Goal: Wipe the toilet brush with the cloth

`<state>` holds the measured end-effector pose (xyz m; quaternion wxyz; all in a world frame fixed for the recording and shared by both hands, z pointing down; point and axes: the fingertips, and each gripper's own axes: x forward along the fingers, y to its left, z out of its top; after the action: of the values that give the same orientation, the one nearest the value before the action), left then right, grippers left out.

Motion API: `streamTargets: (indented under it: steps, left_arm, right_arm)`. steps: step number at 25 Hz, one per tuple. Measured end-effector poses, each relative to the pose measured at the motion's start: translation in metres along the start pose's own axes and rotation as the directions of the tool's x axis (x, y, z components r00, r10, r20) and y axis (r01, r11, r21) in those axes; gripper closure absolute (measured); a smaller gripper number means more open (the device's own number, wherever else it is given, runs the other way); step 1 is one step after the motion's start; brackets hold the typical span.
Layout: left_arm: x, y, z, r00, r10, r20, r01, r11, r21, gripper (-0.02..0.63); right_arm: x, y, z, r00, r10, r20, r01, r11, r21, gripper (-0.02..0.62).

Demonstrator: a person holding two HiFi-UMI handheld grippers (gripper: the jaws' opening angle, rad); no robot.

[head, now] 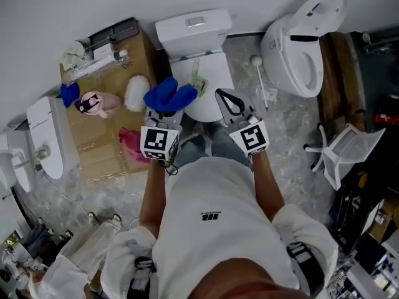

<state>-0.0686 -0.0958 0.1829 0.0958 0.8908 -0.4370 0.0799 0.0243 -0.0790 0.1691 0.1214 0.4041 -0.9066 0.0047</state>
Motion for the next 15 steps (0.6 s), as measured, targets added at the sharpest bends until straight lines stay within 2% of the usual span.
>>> streamTargets:
  steps: [7,15]
  left_arm:
    - [-0.027,-0.013,0.011,1.0,0.002,0.004,-0.002,1.0,-0.005,0.457]
    - [-0.036,-0.016,0.018,1.0,-0.023,0.0,0.023,0.999,0.035,0.46]
  right_arm:
    - [-0.018,0.02,0.02,1.0,-0.005,0.002,0.005,1.0,0.023,0.598]
    - [-0.023,0.026,0.038,1.0,-0.02,0.002,0.02,1.0,-0.019,0.598]
